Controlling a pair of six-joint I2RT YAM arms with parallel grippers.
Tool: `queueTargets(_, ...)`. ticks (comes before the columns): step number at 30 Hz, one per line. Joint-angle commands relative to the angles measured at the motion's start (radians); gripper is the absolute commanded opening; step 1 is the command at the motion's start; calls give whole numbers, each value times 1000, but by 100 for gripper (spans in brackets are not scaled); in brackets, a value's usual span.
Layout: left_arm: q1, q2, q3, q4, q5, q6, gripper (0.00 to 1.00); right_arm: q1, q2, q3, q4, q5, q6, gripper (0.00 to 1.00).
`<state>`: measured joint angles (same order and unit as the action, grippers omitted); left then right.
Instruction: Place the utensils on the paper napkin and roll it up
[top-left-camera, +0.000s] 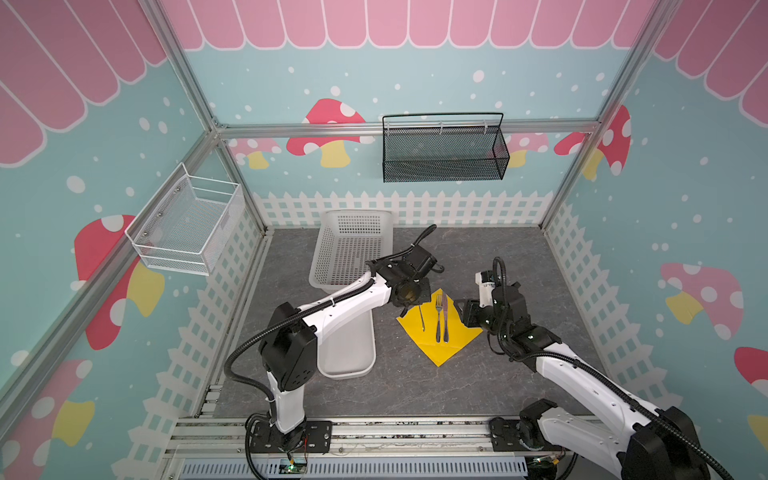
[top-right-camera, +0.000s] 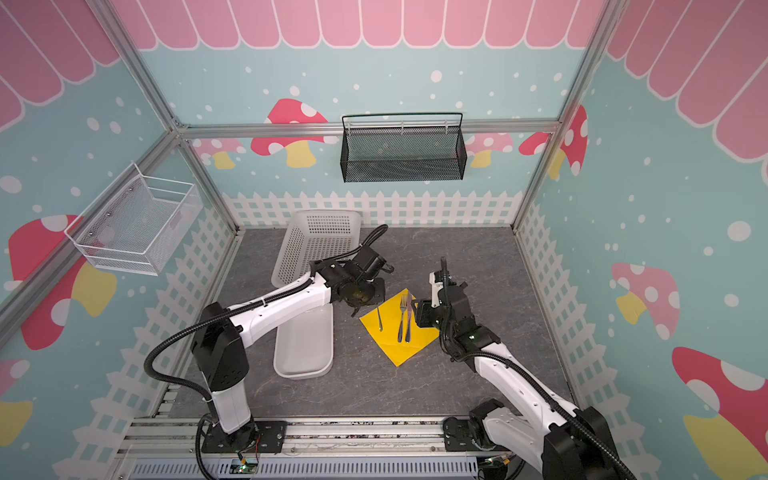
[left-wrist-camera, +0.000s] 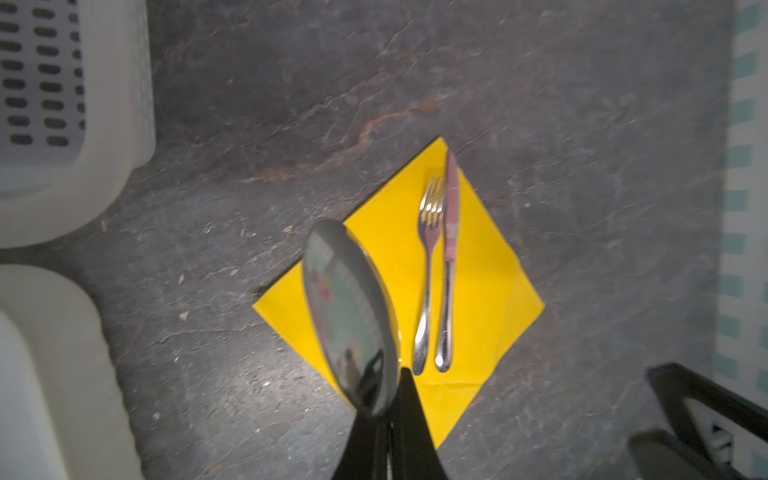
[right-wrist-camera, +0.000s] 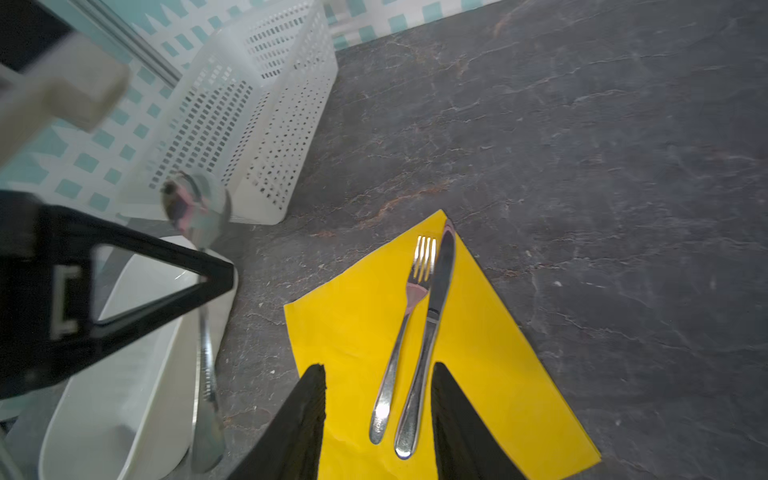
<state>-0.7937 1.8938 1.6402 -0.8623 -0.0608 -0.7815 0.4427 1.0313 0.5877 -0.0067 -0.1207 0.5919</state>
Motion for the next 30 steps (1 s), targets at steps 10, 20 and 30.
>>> queueTargets(10, 4, 27, 117, -146, 52, -94, 0, 327, -140, -333, 582, 179, -351, 37)
queueTargets(20, 8, 2, 101, -121, 66, -160, 0, 536, -35, -410, 852, 397, -686, 40)
queueTargets(30, 7, -55, 30, -30, 79, -214, 0, 620, 179, -378, 1045, 671, -815, 38)
